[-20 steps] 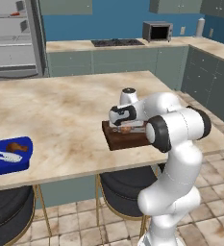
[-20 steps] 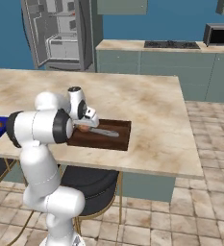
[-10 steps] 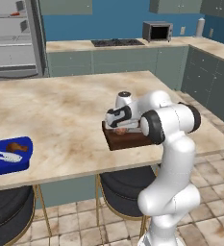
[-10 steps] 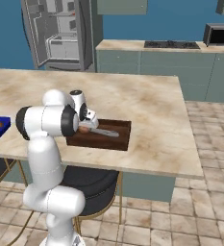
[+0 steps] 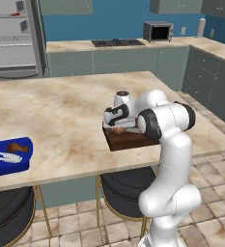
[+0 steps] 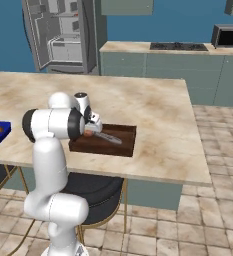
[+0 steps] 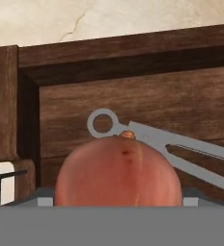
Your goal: Gather the carrot and onion from the fridge and place them on a tray on the dining counter. Then gather the chicken drumstick and fish from the fridge and place them on the other tray.
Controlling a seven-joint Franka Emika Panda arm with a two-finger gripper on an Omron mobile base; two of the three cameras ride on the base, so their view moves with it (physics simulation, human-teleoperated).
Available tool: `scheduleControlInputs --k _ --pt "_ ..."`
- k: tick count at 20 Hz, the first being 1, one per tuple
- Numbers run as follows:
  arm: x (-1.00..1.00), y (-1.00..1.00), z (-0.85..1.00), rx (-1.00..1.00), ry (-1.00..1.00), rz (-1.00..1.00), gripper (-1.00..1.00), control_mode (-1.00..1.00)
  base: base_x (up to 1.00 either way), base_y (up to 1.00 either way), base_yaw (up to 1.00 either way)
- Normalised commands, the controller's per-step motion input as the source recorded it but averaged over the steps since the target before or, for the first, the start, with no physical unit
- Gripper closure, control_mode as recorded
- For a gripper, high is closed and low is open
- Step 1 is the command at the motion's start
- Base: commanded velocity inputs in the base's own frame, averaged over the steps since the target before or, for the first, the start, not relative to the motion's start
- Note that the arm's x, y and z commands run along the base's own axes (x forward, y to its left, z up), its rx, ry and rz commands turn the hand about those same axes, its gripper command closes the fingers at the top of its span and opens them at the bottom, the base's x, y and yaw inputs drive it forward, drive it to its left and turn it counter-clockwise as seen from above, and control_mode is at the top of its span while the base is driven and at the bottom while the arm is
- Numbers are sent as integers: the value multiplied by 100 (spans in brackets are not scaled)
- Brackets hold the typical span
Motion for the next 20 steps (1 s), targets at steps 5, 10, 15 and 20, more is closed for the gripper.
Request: scheduleControlInputs --k 5,10,15,20 --pt "1 0 0 1 2 2 -100 -100 0 0 0" --pt "0 -2 16 0 0 1 -100 -100 0 0 0" --pt "-5 -13 24 0 0 0 -100 -100 0 0 0" --pt "-26 -19 22 0 0 0 -100 -100 0 0 0"
